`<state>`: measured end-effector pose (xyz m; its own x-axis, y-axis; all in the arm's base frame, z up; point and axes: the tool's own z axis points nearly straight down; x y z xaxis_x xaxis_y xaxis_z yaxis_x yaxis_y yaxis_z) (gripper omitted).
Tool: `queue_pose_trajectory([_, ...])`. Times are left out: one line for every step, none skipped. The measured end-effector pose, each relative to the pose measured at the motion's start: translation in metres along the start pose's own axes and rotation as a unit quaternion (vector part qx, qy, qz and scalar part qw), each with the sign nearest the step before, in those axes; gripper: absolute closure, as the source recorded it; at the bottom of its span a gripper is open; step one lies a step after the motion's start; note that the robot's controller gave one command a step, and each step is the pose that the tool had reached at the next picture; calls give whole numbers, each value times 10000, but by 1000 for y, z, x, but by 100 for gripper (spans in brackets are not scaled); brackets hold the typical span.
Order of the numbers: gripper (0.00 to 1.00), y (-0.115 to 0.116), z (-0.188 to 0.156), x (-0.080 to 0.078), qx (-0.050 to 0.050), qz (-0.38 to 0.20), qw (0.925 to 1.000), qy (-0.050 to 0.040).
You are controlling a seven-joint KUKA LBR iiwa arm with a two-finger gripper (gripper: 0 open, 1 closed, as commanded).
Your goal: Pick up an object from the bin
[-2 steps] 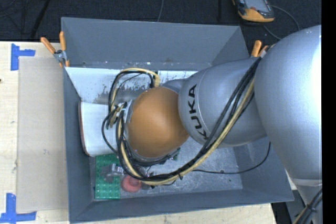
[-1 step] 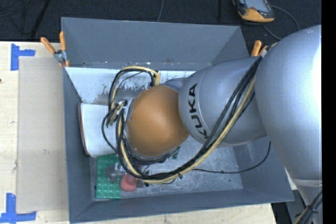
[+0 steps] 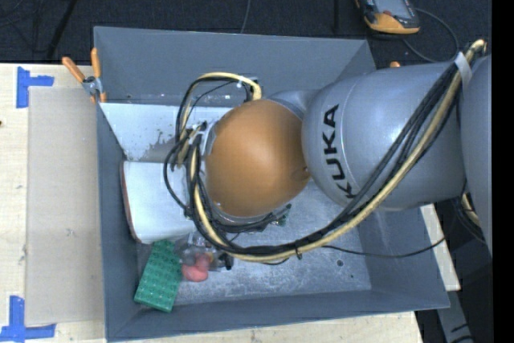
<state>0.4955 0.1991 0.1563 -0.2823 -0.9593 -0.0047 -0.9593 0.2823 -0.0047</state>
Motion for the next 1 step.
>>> queue_pose_trajectory([100, -6, -120, 12, 10, 18, 10000, -4])
